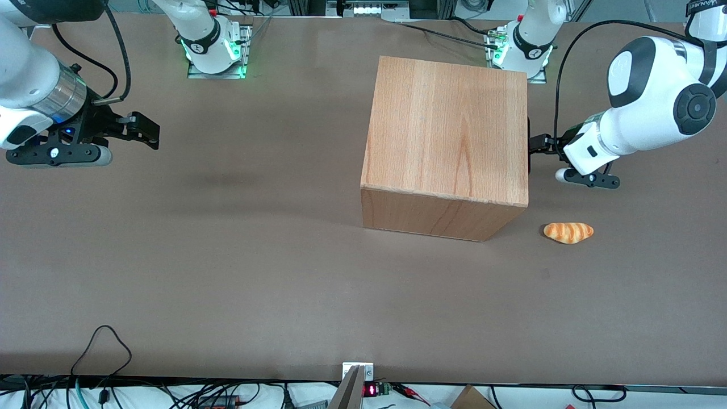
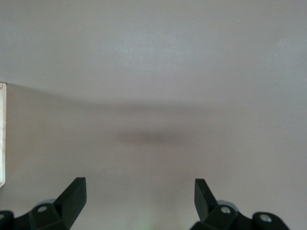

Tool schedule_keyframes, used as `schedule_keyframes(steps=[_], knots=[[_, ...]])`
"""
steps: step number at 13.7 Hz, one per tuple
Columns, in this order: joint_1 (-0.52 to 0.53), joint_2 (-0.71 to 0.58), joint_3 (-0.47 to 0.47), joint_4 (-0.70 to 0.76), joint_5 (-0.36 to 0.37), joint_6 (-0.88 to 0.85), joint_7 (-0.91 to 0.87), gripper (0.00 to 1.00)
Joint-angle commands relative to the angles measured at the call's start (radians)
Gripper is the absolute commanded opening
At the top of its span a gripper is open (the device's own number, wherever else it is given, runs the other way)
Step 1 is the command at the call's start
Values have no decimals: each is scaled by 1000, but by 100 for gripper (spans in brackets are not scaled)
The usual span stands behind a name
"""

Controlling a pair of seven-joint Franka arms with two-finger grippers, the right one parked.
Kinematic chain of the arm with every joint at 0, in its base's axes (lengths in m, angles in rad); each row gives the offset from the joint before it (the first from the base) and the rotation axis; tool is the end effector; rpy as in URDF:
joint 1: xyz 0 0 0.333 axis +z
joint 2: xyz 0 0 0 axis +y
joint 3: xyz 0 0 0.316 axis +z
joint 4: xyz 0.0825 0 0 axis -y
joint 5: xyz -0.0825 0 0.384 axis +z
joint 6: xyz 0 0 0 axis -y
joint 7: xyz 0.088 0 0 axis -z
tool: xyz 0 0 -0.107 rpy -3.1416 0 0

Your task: Open top drawer with left arm

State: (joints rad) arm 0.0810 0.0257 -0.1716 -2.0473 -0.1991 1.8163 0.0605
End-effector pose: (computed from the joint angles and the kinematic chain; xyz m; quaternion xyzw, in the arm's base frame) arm 0.5220 -0.0634 0.4101 0.9866 -0.0385 -0.1287 0.0928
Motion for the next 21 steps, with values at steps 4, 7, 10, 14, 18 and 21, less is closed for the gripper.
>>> schedule_keyframes(steps=[4, 7, 10, 14, 18, 21], knots=[[0, 11, -8, -33, -22, 43, 38, 100], [8, 25, -6, -33, -22, 51, 39, 100], [31, 34, -5, -30, -20, 51, 67, 100], [68, 43, -3, -21, -13, 51, 76, 100], [120, 54, 0, -5, -3, 48, 82, 100], [154, 57, 3, 1, -2, 48, 90, 100]])
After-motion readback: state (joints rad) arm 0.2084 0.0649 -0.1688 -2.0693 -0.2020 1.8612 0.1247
